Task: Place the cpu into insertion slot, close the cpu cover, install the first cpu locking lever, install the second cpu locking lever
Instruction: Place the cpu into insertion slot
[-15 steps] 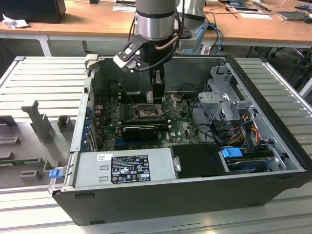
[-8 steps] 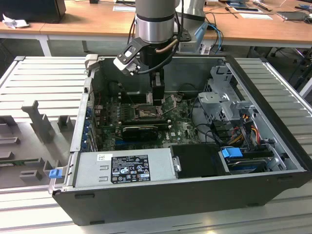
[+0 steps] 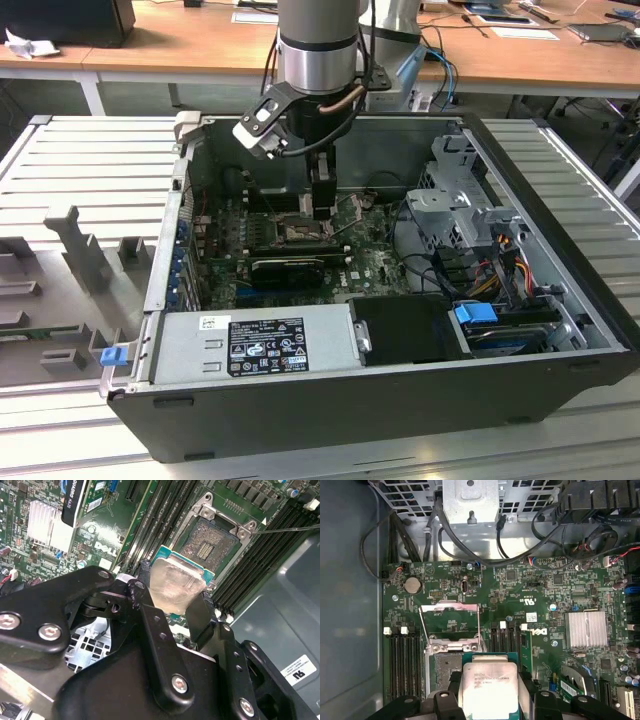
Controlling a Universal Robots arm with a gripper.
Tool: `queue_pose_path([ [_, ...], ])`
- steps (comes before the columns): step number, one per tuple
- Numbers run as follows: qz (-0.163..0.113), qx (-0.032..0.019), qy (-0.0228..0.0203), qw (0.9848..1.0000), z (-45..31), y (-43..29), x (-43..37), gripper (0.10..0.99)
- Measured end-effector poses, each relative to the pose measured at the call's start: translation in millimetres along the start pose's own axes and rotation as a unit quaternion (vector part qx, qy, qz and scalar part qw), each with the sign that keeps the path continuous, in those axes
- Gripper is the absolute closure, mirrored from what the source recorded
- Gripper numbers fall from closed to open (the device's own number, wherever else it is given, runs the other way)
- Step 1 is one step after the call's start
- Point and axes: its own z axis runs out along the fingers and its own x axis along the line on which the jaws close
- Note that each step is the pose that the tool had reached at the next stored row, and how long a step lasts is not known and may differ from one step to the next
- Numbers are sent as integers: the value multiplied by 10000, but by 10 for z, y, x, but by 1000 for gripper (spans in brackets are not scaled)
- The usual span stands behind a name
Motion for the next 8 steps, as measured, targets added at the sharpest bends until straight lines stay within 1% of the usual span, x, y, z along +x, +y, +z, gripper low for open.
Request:
queue_pose_path([
  [8, -41, 4, 4, 10000, 43, -7, -1, 557],
])
